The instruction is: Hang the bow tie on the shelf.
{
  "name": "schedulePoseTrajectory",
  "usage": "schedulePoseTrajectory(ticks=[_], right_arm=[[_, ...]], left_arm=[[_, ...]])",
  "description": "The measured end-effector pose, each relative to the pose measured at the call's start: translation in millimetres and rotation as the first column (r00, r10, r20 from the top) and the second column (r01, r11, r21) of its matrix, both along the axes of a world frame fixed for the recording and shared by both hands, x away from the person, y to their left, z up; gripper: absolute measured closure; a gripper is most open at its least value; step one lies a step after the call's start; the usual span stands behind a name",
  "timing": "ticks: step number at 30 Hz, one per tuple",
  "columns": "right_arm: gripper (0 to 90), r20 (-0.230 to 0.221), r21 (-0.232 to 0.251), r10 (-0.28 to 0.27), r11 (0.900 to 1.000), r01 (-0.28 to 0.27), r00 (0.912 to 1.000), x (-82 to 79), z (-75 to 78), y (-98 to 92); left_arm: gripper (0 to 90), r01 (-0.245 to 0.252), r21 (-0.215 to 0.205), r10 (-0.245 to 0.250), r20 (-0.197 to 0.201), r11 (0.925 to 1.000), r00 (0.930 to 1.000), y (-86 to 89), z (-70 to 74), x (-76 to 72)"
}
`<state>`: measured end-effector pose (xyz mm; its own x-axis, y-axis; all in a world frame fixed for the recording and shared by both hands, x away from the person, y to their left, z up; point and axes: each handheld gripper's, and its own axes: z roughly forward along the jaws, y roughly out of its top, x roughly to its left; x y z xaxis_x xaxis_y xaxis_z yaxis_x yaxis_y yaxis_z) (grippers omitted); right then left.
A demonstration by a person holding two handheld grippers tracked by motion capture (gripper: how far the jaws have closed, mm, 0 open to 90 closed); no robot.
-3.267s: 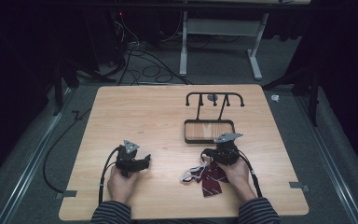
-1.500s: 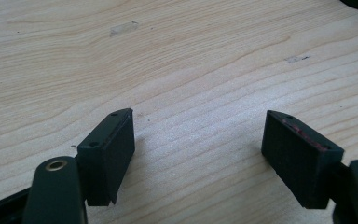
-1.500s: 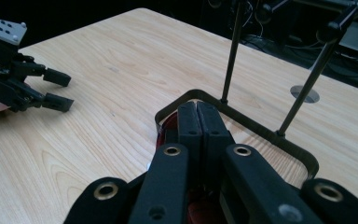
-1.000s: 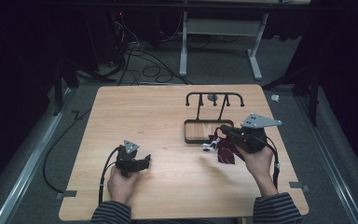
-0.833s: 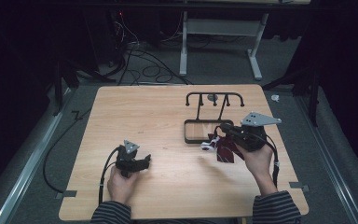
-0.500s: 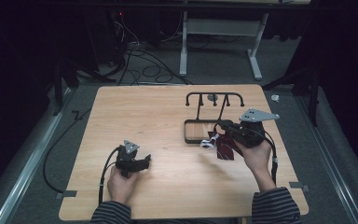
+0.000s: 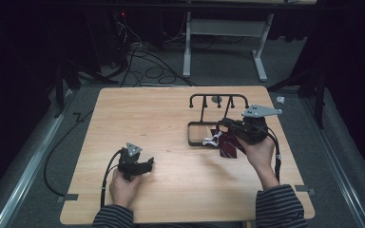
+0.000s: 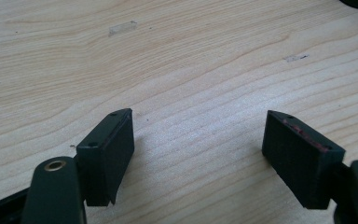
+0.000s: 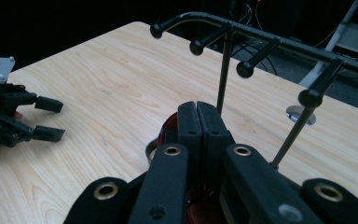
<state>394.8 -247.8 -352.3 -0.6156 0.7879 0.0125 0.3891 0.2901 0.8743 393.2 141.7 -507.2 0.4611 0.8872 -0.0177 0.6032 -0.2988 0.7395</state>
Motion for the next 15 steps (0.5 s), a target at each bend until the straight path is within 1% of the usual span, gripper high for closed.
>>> schedulePoseTrajectory(ticks=[4,8,14,15], right_arm=[[90.0,0.006,0.002,-0.002,1.000,0.002,1.0000,3.6,4.7,0.2],[90.0,0.008,0.005,-0.019,1.000,0.019,0.9998,8.6,7.5,1.3],[90.0,0.007,0.001,-0.025,1.000,0.025,0.9997,15.8,9.3,4.5],[90.0,0.007,0.007,-0.025,1.000,0.025,0.9997,17.3,9.0,4.8]], left_arm=[[25.6,0.000,0.000,0.000,0.000,1.0000,1.0000,0.0,0.0,0.0],[25.5,0.000,0.000,0.000,0.000,1.0000,1.0000,0.0,0.0,0.0],[25.5,0.001,0.000,-0.001,0.000,1.0000,1.0000,0.0,0.0,0.0],[25.5,0.001,0.000,-0.001,0.000,1.0000,1.0000,0.0,0.0,0.0]])
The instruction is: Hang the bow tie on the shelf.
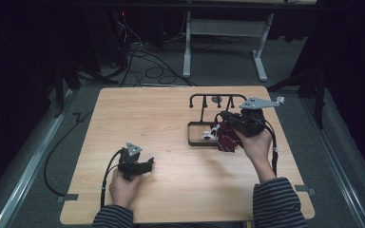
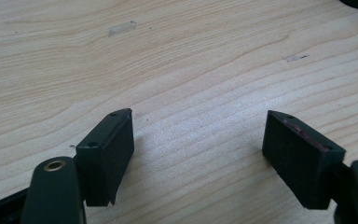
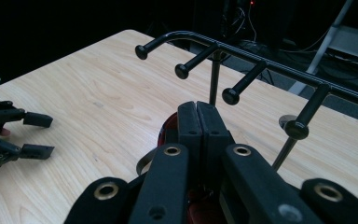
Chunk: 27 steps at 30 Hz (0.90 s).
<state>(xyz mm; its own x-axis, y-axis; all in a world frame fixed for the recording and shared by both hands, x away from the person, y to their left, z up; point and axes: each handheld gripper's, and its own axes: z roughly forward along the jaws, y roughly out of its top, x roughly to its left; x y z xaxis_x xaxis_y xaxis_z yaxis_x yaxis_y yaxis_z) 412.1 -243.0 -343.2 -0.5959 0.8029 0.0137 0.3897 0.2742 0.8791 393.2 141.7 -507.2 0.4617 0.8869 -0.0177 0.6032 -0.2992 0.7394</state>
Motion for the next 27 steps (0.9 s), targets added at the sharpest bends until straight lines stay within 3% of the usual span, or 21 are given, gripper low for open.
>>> schedulePoseTrajectory(ticks=[27], right_arm=[[90.0,0.015,0.021,-0.061,0.998,0.060,0.9980,26.5,8.7,-1.5]], left_arm=[[25.3,0.004,0.001,-0.004,-0.001,1.0000,1.0000,0.2,0.0,-0.2]])
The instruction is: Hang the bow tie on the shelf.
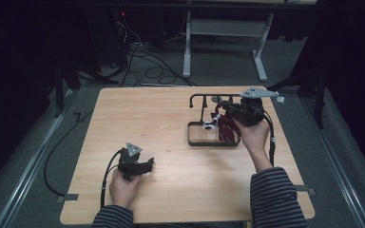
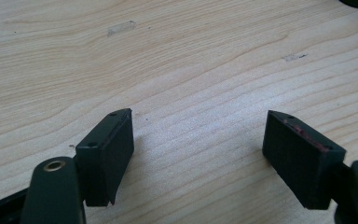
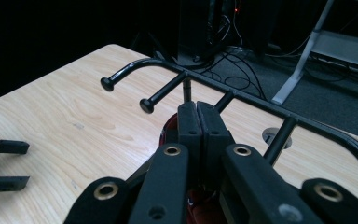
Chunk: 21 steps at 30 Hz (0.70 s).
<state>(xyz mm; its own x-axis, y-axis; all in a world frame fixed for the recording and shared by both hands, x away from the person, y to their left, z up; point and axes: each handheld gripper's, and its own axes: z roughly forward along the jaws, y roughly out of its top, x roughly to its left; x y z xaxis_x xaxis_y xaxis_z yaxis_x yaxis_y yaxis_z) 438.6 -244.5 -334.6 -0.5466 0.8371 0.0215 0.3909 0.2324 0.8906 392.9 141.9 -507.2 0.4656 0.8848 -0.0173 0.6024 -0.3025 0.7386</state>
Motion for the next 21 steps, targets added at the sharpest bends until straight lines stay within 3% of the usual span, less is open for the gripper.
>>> schedulePoseTrajectory(ticks=[7,21], right_arm=[[90.0,0.007,0.004,-0.013,1.000,0.013,0.9999,7.7,3.1,4.4],[90.0,-0.025,0.002,-0.071,0.997,0.071,0.9972,23.3,-4.8,0.9]], left_arm=[[25.3,0.002,0.000,-0.002,0.000,1.0000,1.0000,0.1,0.0,-0.1],[25.3,0.008,0.000,-0.008,-0.002,1.0000,1.0000,0.4,0.1,-0.5]])
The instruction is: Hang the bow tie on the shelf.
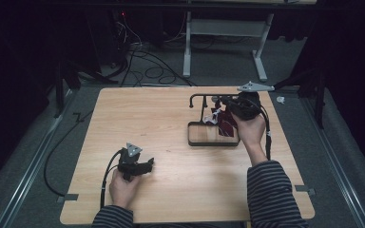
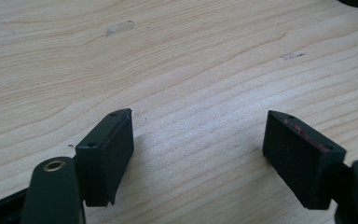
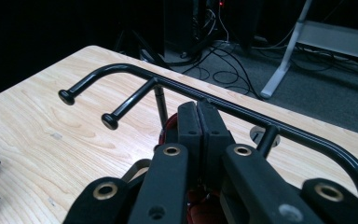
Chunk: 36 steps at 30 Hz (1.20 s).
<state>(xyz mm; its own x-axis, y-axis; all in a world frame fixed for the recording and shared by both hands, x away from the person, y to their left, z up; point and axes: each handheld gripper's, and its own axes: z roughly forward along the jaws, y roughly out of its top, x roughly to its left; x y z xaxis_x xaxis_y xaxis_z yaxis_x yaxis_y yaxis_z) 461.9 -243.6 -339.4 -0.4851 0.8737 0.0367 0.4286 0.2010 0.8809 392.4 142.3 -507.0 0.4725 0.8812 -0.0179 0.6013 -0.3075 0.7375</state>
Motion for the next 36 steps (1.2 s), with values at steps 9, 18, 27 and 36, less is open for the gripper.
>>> schedulePoseTrajectory(ticks=[9,18,27,36], right_arm=[[82.3,-0.008,0.012,-0.006,1.000,0.006,1.0000,-0.1,-0.2,-3.1],[74.6,-0.006,0.026,0.022,0.999,-0.021,0.9998,-6.4,2.1,-4.6],[70.2,-0.005,0.047,0.020,0.999,-0.020,0.9998,-19.1,2.3,-15.1],[67.9,-0.016,0.057,0.021,0.998,-0.020,0.9997,-31.4,-2.8,-28.6]], left_arm=[[25.2,0.000,-0.001,0.000,0.002,1.0000,1.0000,-0.1,-0.1,0.0],[25.2,-0.001,0.000,0.001,0.003,1.0000,1.0000,-0.2,-0.2,0.0],[25.2,-0.001,0.000,0.001,0.003,1.0000,1.0000,-0.2,-0.2,0.0],[25.2,-0.002,0.000,0.002,0.003,1.0000,1.0000,-0.4,-0.2,-0.1]])
